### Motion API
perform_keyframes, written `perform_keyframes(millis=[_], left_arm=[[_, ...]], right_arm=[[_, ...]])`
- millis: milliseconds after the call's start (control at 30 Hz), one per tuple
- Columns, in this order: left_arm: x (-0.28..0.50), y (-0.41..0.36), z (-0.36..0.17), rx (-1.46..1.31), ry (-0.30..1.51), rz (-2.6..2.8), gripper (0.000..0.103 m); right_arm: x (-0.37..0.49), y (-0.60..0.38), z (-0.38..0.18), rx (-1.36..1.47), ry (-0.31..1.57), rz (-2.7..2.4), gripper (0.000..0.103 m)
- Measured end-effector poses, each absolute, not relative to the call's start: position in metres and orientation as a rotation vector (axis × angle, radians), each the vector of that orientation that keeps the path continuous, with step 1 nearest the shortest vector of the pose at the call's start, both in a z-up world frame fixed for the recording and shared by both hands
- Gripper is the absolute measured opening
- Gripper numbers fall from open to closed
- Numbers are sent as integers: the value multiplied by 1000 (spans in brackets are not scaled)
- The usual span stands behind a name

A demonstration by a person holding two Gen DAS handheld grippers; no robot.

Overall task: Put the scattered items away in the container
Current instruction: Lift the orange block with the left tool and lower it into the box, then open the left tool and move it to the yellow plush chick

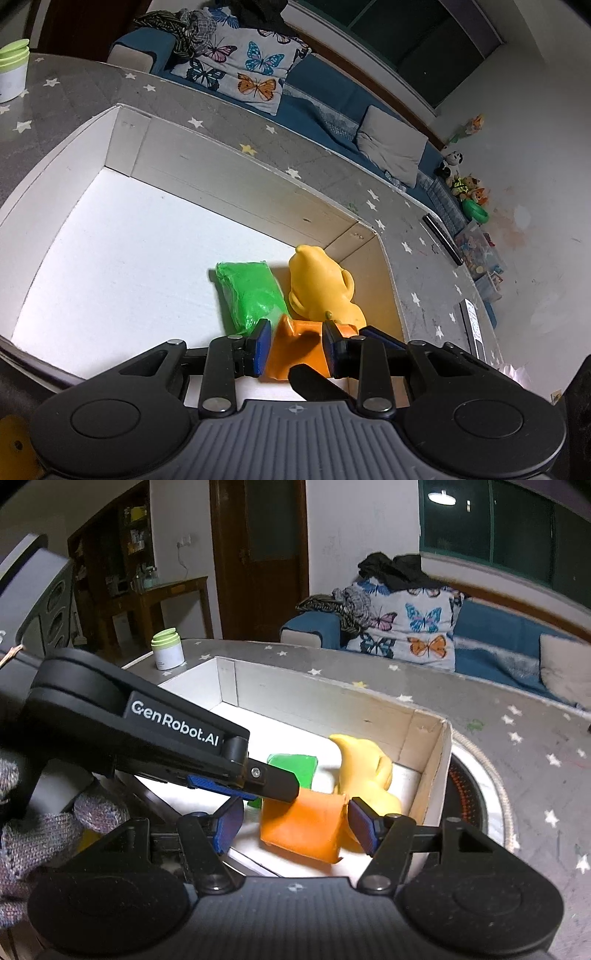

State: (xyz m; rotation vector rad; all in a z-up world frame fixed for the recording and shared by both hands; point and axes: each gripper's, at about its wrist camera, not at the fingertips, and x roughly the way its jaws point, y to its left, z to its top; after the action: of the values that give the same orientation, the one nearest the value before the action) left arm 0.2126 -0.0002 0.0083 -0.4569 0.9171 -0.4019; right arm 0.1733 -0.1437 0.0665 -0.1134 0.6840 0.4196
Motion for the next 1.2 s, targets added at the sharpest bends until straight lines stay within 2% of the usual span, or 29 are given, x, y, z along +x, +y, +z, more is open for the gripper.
perform_keyframes(millis=[167,267,667,733,1200], left_arm=[[203,4,16,-449,893,-398,32],[194,8,23,-450,875,-398,32],[138,37,44,-408,793,-356,33],[127,45,44,-403,779,-335,33],[77,99,29,-489,754,-221,34]], right_arm=[[163,-146,72,-108,662,418,65],[155,-148,77,-98,640,420,74],[104,-145,95,-71,543,453,88],[97,-143,95,-62,536,461,93],[67,-102,73,-83,592,598,100]])
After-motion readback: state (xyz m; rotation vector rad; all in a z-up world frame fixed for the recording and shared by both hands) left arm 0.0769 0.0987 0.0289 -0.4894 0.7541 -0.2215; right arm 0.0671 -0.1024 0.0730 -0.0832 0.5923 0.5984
